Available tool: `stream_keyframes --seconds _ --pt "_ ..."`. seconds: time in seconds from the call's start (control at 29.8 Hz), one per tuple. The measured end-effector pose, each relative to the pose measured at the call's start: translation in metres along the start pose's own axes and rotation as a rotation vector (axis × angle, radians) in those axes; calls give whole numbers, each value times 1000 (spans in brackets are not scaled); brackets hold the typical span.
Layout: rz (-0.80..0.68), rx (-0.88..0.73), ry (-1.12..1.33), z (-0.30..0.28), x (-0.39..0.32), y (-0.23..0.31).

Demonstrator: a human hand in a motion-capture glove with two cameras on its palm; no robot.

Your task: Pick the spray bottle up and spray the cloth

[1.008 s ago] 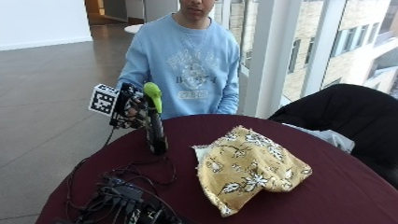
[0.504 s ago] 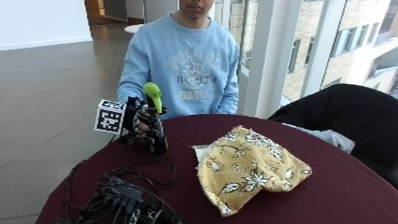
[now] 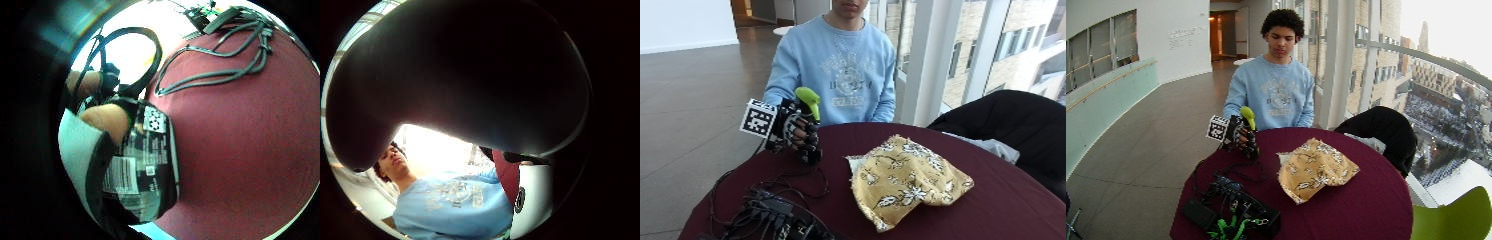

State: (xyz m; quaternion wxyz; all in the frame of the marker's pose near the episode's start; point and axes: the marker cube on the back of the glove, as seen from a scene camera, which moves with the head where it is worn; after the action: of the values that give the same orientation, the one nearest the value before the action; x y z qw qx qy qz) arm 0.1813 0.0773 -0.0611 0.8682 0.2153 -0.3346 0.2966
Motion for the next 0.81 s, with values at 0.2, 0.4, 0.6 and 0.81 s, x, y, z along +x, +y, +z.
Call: stream_keyframes --seconds 0.2,0.4,0.6,0.81 --pt "19 -197 52 -7 -32 -32" --pt "117 -433 96 -6 -57 -77" --pt "242 -610 196 7 -59 -110" --pt "312 -677 240 14 -52 -127"
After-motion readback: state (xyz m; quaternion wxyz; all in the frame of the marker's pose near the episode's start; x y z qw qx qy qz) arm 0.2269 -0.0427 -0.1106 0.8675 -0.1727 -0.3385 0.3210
